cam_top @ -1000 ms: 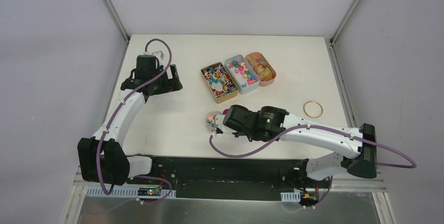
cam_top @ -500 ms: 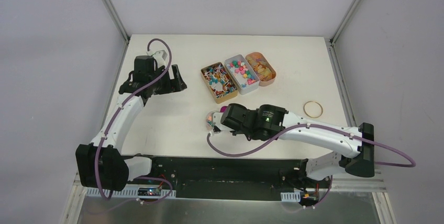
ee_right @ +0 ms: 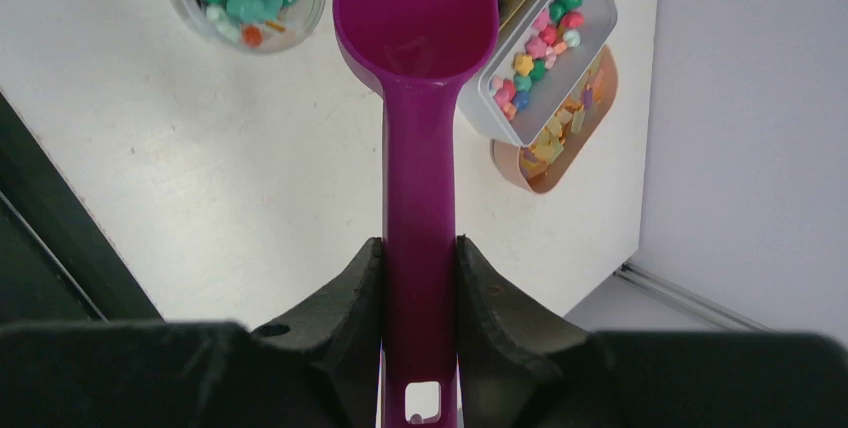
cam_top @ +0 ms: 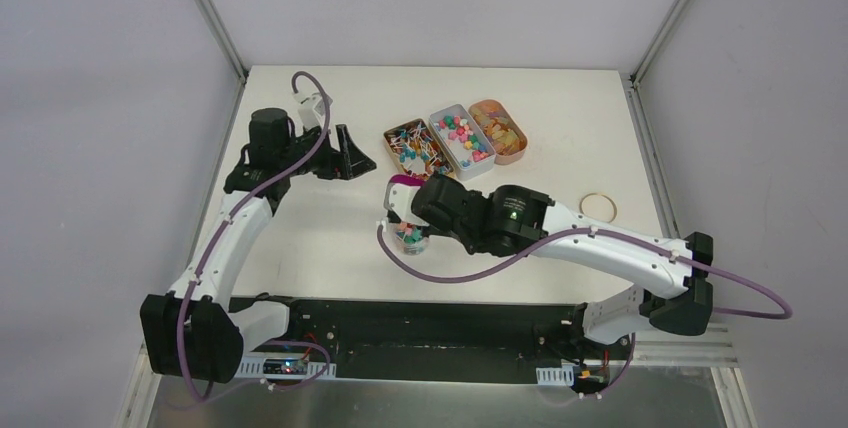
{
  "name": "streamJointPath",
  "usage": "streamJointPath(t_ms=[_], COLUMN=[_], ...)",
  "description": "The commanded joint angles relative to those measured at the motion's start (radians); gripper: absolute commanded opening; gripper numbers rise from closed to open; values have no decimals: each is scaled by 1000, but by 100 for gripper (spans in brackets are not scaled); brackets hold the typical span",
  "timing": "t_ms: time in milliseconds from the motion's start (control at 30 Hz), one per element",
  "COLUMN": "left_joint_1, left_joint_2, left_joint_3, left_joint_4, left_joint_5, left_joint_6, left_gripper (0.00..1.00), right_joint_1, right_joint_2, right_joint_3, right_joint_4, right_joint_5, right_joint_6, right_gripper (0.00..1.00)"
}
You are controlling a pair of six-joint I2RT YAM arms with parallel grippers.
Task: Pack the candies
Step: Place the fake candies in the packing bottle, then scoop the fake candies from the storage box.
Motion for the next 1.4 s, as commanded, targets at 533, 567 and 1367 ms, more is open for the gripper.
streamJointPath(t_ms=[533,567,1367], left_joint_1=[-32,-32,-30], left_joint_2=[89,96,35], left_joint_3=[-17,-17,5], left_joint_4=[103,103,36], left_joint_5=[169,171,-7], left_joint_6=[-48,-51,-18], left_gripper=[64,64,99], right_joint_1=[-56,-58,-327], right_joint_2=[-114,-125,-154], right_joint_3=[21,11,-123], right_joint_4=[397,418,505], right_joint_5=[-99,-104,-198], right_joint_6=[106,106,128], right_gripper=[0,0,0])
